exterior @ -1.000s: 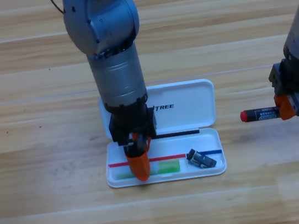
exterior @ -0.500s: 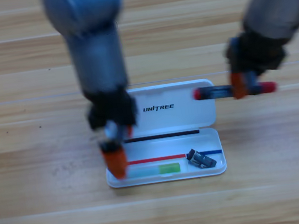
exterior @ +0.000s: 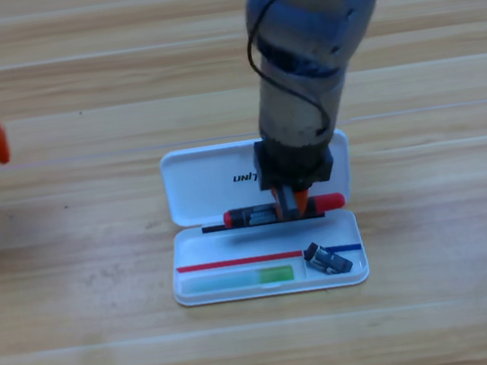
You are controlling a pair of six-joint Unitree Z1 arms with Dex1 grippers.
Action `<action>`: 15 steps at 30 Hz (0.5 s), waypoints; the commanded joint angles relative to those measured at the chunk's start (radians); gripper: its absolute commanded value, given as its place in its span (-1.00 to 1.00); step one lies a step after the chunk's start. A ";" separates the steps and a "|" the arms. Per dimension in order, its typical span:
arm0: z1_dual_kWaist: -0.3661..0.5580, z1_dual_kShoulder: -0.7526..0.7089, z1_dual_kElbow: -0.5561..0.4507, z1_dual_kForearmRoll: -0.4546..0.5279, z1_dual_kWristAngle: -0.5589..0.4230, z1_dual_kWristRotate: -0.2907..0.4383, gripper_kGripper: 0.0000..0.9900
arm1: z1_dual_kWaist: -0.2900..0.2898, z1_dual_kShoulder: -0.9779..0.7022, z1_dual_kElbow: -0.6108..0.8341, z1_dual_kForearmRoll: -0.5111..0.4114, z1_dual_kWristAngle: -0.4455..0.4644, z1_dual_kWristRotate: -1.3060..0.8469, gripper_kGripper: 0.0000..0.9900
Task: Clean up eraser and pencils
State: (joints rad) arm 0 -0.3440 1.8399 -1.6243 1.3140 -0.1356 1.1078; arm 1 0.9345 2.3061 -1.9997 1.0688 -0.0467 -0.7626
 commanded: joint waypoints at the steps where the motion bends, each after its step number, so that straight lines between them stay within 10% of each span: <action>1: 0.036 0.005 0.049 -0.025 -0.032 0.007 1.00 | 0.029 0.087 -0.019 0.014 -0.005 0.005 -1.00; 9: 0.036 0.007 0.075 -0.041 -0.045 0.007 1.00 | 0.032 0.101 -0.031 0.014 -0.004 0.016 -1.00; 10: 0.036 0.007 0.080 -0.047 -0.045 0.007 1.00 | 0.033 0.102 -0.031 0.014 -0.004 0.020 -0.82; 13: 0.036 0.010 0.089 -0.053 -0.045 0.007 1.00 | 0.035 0.102 -0.028 0.014 -0.004 0.035 0.59; 15: 0.036 0.013 0.090 -0.055 -0.047 0.007 1.00 | 0.038 0.098 -0.025 0.014 0.001 0.042 0.82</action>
State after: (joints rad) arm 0 -0.3265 1.8399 -1.5592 1.2743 -0.1724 1.1077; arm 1 0.9384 2.3340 -2.0275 1.0691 -0.0467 -0.7426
